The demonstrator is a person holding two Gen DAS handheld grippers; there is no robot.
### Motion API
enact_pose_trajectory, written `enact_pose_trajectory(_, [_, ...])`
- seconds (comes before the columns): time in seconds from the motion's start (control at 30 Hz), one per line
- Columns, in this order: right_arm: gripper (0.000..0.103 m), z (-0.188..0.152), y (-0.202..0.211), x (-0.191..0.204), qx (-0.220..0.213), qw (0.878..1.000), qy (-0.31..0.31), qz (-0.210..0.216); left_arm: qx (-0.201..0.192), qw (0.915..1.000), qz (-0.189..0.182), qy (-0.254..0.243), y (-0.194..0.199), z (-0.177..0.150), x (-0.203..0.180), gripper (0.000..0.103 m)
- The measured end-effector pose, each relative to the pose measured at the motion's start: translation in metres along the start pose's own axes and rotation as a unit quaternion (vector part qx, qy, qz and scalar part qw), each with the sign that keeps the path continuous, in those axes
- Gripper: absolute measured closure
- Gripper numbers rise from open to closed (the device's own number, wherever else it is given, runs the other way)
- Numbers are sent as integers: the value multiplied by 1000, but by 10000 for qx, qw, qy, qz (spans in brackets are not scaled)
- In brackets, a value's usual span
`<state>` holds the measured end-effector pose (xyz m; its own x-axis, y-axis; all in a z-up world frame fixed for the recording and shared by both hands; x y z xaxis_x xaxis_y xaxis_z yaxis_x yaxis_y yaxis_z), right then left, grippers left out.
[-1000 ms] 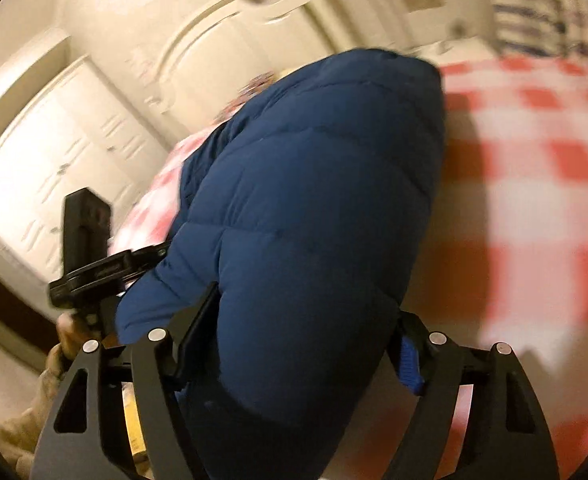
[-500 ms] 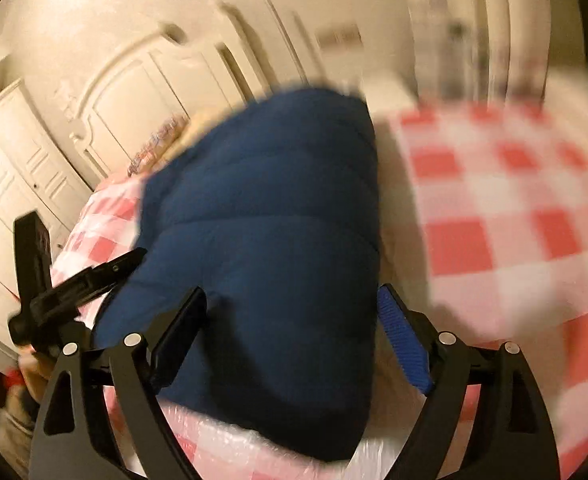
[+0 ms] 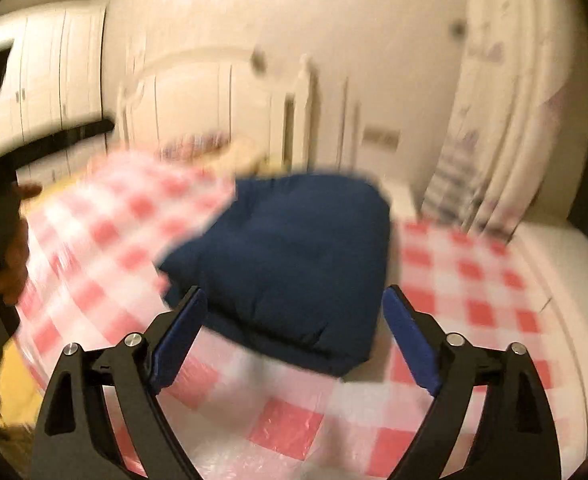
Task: Fold large clothes
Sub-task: 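Open both tools and withdraw them from the folded jacket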
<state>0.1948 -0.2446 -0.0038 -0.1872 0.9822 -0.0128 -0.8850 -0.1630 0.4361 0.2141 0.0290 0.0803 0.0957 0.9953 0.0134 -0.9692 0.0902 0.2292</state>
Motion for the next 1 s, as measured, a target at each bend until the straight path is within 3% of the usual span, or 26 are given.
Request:
enact_pose_trajectory(0.1, [9,16,38,-9,-457,9988,-145,-94,-240,9991,-87,-342,34,11,-23,2])
enact_pose_trajectory(0.2, [6,22,61,-15,-770,9965,-250,-231,-62,9990,-101,-424,46,-5,-41,2])
enact_pose_trajectory(0.5, [6,-11,58,-17,-453,9965,-458,-535,698,9959,-129,-552,34,-72,-67,2])
enact_pose_trajectory(1.0, [6,-21,45,11,-208,9985,-140,-489,764,9964,-141,-328,30,-83,-48,2])
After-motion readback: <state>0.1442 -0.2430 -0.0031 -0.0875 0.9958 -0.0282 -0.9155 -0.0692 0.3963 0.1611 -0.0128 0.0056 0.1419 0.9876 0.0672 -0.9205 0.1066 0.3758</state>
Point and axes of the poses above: each gripper's, at about its wrist camera, not at the fingertips, and y roughly against the way its jaws point, x to its left, z to its top, the point moved 7 cm from there along -y, roughly the way its jaws point, and after that the axes turned 3 degrees about -z, right-handed, at the moved point
